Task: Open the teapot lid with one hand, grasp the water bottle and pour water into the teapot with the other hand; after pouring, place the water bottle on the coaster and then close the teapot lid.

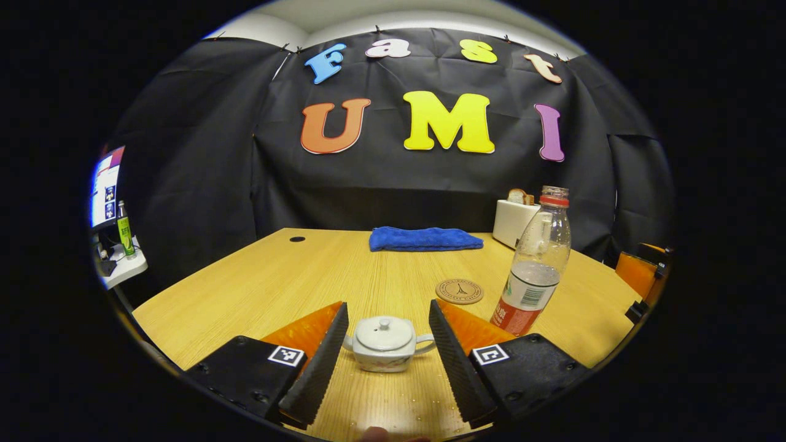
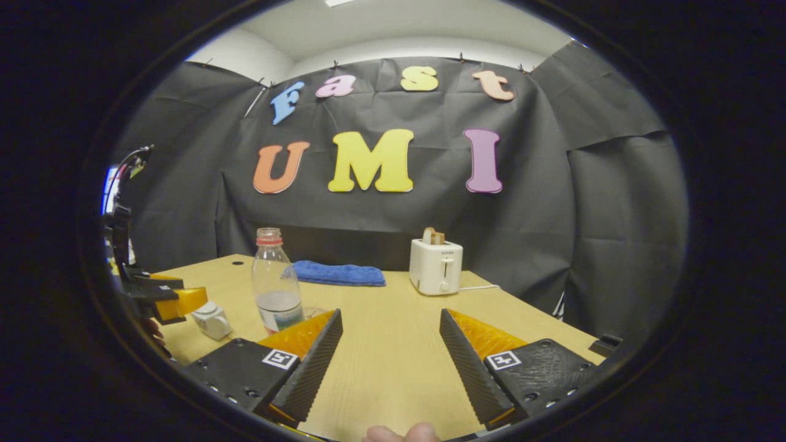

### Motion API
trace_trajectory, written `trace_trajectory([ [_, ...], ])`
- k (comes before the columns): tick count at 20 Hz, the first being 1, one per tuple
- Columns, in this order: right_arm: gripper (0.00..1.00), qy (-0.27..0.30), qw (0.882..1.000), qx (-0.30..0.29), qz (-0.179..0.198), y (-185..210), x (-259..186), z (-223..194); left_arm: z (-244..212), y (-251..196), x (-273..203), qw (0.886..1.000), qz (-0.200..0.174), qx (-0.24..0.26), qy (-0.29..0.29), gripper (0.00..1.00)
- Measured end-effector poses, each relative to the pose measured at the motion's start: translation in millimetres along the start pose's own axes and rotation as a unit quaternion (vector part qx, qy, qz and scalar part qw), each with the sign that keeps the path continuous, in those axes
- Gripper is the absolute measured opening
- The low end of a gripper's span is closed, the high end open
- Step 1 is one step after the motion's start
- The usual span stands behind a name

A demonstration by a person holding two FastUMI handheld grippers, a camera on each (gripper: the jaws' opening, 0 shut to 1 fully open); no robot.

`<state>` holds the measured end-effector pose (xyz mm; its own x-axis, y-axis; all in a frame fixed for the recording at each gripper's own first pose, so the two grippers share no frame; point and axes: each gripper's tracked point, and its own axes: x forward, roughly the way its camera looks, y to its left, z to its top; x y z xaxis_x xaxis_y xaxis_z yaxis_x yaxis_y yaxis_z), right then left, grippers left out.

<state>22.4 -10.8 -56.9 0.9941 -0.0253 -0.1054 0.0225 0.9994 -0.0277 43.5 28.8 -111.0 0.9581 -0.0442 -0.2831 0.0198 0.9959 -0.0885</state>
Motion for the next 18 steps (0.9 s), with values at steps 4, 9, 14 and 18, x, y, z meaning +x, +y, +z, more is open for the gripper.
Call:
trace_trajectory([
  [4,0.97,0.004,1.0,-0.001,-0.003,-2.0,5.1,-2.4,-12.6,-0.4,15.2,0.999,-0.008,0.008,0.032,0.69],
  [9,0.97,0.015,1.0,-0.003,0.0,0.1,8.5,-10.7,-17.3,3.1,18.8,0.999,-0.002,0.006,0.043,0.48],
  [14,0.97,0.024,1.0,0.003,0.014,5.8,10.9,-18.2,-15.6,4.6,20.1,0.999,-0.003,0.019,0.045,0.24],
  [18,0.95,0.027,0.999,-0.002,0.025,10.9,10.8,-21.1,-13.2,0.6,20.7,0.998,-0.011,0.038,0.046,0.06],
])
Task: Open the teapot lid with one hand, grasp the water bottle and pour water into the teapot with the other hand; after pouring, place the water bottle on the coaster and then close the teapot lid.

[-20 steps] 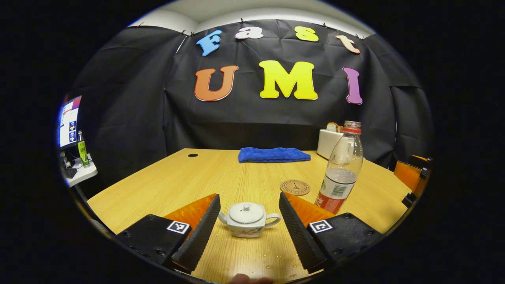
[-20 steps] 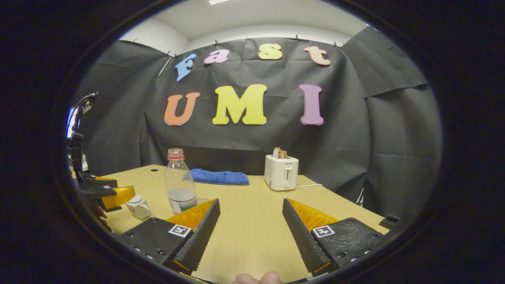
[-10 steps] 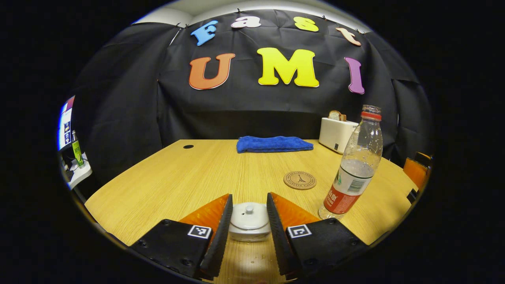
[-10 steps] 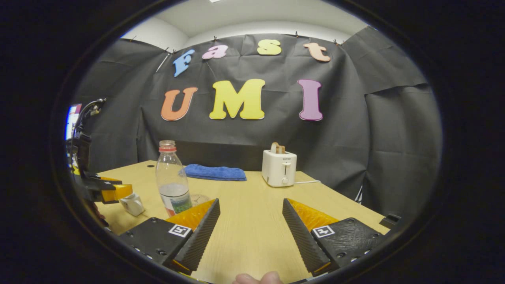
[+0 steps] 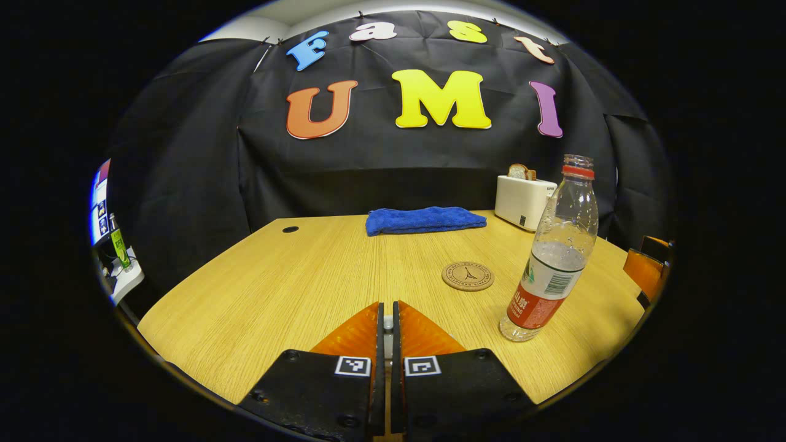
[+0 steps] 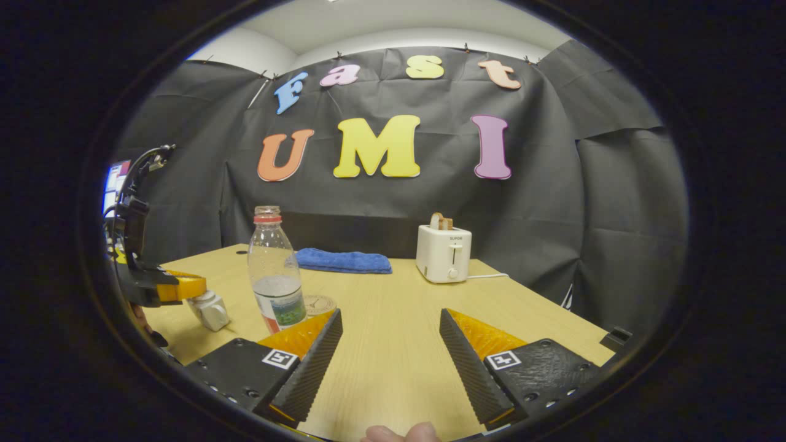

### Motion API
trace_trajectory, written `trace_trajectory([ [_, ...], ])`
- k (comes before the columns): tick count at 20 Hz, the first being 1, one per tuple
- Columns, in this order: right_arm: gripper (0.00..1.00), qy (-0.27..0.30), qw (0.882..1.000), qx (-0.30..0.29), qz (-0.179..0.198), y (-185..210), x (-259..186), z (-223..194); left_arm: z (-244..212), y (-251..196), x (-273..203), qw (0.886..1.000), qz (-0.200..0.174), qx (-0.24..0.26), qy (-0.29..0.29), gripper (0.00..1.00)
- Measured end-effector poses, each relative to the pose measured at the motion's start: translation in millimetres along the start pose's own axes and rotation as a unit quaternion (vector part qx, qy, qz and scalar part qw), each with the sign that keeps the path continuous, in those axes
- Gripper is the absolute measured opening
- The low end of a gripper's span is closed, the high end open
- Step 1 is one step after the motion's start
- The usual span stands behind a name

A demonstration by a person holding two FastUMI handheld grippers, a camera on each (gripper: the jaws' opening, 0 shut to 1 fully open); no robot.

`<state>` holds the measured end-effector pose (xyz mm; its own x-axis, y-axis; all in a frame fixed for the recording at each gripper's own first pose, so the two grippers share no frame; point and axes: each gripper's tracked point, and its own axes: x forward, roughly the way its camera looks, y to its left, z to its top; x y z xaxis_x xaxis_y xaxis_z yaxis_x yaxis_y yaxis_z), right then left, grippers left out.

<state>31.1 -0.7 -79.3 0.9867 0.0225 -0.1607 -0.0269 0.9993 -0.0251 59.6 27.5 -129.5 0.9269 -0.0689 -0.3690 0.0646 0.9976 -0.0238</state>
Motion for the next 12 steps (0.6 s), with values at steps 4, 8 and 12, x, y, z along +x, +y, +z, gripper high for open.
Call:
trace_trajectory([
  [4,0.97,0.003,1.0,-0.004,0.012,6.1,-0.7,-2.6,9.8,2.7,-4.7,1.0,-0.007,-0.017,-0.016,0.03],
  [8,0.98,-0.001,0.999,-0.001,0.055,27.1,-3.8,-1.3,27.9,4.1,-18.5,0.999,-0.012,-0.026,-0.042,0.03],
  [12,0.95,0.017,0.992,0.002,0.123,64.2,-5.8,-16.9,43.2,-1.0,-37.9,0.996,-0.03,-0.053,-0.066,0.03],
])
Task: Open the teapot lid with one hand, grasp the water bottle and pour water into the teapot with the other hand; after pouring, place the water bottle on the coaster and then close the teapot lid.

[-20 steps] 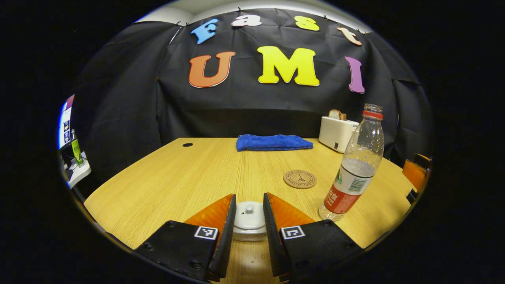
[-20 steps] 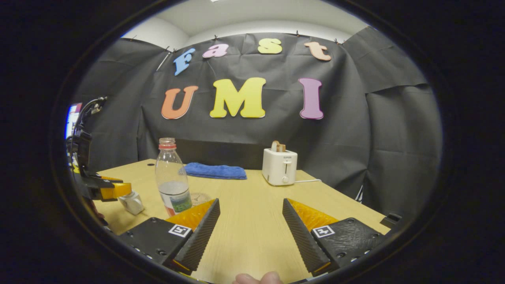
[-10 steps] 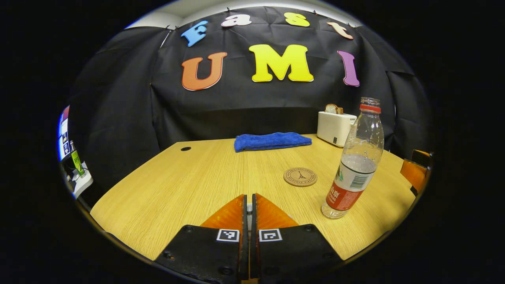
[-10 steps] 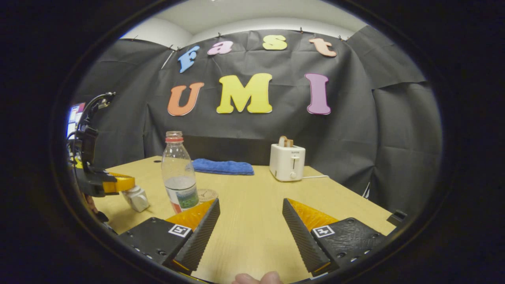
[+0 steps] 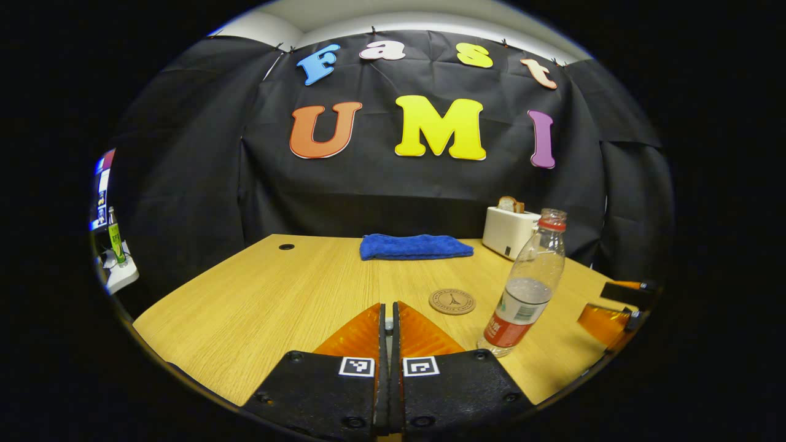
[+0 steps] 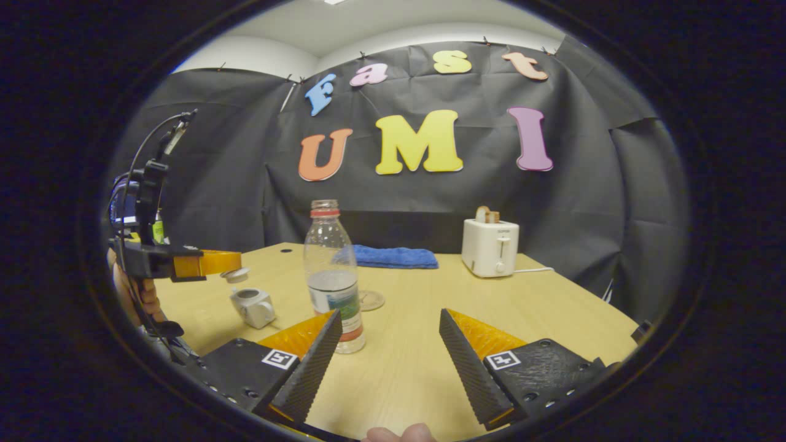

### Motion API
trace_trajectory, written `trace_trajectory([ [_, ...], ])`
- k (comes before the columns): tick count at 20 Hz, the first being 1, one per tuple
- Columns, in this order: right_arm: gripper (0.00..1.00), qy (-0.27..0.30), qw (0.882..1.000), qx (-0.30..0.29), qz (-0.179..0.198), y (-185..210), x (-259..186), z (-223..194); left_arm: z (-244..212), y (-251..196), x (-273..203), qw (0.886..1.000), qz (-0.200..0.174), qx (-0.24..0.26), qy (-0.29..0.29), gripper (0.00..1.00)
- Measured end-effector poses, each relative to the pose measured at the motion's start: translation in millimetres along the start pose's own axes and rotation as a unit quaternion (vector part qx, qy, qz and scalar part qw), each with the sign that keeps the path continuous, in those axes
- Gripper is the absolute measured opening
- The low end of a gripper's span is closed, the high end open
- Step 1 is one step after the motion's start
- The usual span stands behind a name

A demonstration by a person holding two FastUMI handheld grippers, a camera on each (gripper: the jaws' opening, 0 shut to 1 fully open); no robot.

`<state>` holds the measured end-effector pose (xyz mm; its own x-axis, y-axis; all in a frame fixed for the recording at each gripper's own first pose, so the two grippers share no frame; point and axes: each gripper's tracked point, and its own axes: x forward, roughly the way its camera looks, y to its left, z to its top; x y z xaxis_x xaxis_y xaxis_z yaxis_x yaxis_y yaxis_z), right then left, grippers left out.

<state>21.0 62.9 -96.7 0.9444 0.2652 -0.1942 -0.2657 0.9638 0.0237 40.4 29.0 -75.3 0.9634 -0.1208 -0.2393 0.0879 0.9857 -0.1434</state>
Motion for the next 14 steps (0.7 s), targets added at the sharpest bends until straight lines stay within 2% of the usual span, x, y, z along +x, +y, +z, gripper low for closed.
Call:
trace_trajectory([
  [1,0.98,0.004,1.0,-0.001,0.008,5.2,2.8,-2.6,3.3,0.6,-4.9,1.0,0.002,0.0,-0.005,0.03],
  [5,0.95,0.007,0.999,-0.008,0.03,27.2,22.2,-0.8,14.5,5.6,-21.1,1.0,0.01,-0.009,-0.021,0.03],
  [14,0.95,-0.004,0.999,-0.008,0.04,45.2,64.3,17.9,20.8,9.1,-27.9,0.999,0.012,-0.014,-0.032,0.03],
])
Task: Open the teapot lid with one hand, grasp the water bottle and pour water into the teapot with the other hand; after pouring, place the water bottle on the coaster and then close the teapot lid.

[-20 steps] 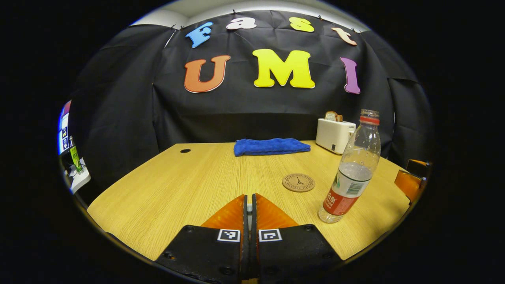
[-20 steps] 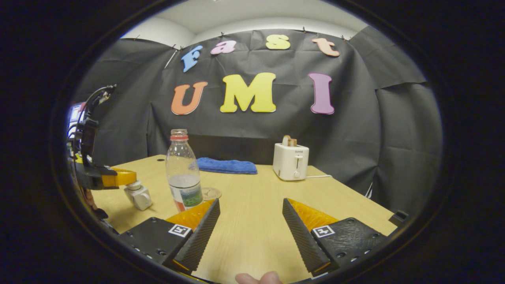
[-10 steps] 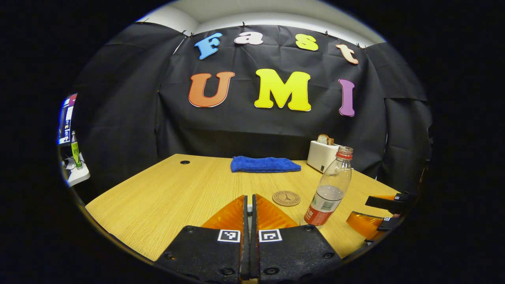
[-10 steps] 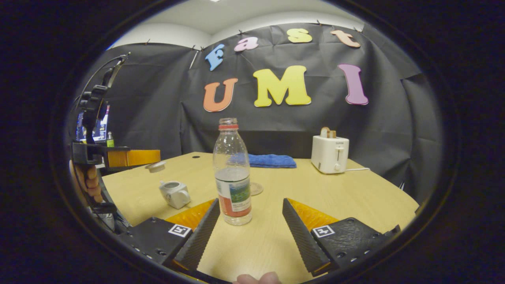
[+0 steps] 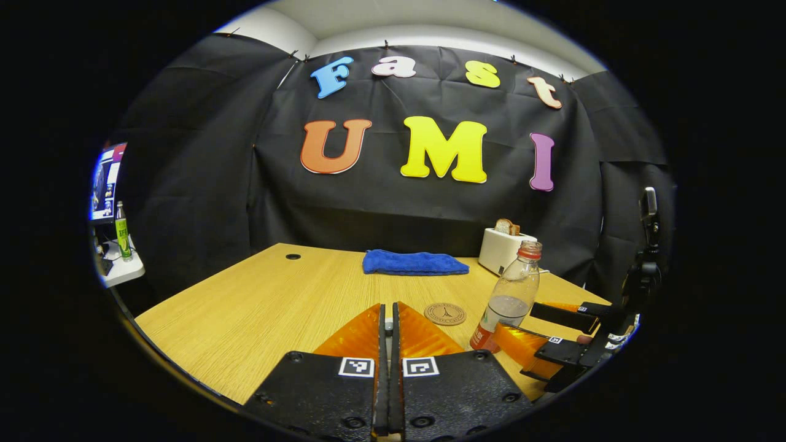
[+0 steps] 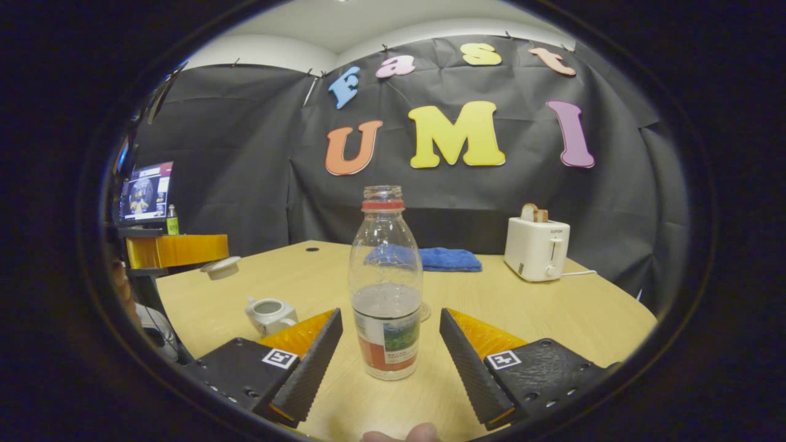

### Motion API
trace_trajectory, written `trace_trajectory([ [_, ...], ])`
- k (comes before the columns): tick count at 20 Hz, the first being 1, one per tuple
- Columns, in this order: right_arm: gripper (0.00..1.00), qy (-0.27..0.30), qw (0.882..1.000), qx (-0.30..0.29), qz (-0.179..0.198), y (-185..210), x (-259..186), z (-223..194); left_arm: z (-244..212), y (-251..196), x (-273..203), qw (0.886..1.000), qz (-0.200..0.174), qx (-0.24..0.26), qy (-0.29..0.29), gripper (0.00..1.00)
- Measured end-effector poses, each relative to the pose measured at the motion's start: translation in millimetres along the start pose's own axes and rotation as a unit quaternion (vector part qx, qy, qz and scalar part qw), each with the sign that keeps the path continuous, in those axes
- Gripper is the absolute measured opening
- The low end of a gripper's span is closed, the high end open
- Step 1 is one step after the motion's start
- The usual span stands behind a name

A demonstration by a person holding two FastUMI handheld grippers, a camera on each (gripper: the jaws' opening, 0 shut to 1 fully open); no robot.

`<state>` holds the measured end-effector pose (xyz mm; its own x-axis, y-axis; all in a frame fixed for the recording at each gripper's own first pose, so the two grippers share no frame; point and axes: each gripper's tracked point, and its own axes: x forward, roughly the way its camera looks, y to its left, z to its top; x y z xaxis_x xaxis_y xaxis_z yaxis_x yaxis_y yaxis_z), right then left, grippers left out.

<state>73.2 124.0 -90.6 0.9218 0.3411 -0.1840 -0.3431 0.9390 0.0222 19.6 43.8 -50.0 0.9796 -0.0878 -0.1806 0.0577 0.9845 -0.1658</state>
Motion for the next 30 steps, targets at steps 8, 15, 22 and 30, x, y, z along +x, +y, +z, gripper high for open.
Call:
trace_trajectory([
  [8,0.81,0.008,1.0,0.011,-0.01,3.1,18.2,1.4,3.2,8.8,-2.6,1.0,0.003,0.004,-0.002,0.03],
  [15,0.69,0.02,0.998,-0.06,-0.018,2.2,16.6,9.6,7.6,18.8,-5.5,1.0,0.01,0.006,-0.005,0.03],
  [22,0.69,0.044,0.965,-0.255,-0.038,-8.1,33.5,20.8,16.4,36.9,-10.6,0.999,0.025,0.009,-0.018,0.03],
  [30,0.69,0.042,0.894,-0.445,-0.037,7.0,47.0,13.7,16.5,47.1,-10.7,0.999,0.027,0.03,-0.014,0.03],
])
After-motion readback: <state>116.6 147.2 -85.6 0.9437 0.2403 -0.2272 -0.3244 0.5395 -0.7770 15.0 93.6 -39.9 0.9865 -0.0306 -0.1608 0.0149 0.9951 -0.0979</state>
